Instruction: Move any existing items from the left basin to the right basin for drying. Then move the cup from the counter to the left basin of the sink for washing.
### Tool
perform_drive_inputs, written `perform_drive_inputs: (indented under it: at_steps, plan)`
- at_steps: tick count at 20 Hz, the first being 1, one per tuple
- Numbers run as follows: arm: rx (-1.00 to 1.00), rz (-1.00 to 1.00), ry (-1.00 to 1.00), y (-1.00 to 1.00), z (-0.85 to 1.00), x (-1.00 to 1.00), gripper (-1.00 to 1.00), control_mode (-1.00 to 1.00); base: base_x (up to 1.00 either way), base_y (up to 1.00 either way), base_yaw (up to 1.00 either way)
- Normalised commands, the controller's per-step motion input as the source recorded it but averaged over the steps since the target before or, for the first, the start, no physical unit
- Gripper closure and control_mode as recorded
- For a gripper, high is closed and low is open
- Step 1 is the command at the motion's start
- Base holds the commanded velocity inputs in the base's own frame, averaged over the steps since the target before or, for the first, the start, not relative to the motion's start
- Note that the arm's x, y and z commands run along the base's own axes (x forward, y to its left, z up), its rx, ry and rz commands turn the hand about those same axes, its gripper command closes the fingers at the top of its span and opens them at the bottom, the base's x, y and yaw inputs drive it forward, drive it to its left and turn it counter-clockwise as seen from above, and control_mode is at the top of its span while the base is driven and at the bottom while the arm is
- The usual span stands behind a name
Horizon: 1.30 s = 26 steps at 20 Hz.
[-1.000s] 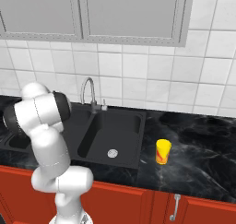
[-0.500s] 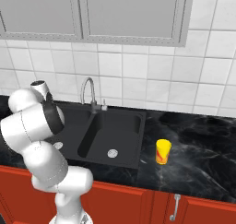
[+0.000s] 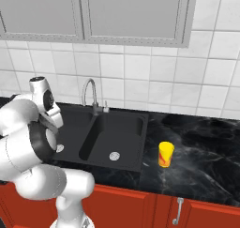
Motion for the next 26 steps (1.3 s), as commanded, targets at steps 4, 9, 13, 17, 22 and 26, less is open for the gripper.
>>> perform_drive_inputs:
  at_steps: [4,9,13,17,22,26]
  plan:
    - [0.00,0.00,0.00,-0.34,0.25,-0.40,1.00,-1.00,0.00,0.00,0.00]
    - [0.00,0.00,0.00,-0.40,0.18,-0.35,1.00,-1.00,0.00,0.00,0.00]
    - [0.00,0.00,0.00,-0.46,0.11,-0.25,1.00,-1.00,0.00,0.00,0.00]
    - [0.00,0.00,0.00,-0.54,0.04,-0.14,1.00,-1.00,0.00,0.00,0.00]
    - [0.00,0.00,0.00,-0.60,0.00,-0.10,1.00,-1.00,0.00,0.00,0.00]
    - [0.00,0.00,0.00,-0.58,0.00,-0.04,1.00,-1.00,0.00,0.00,0.00]
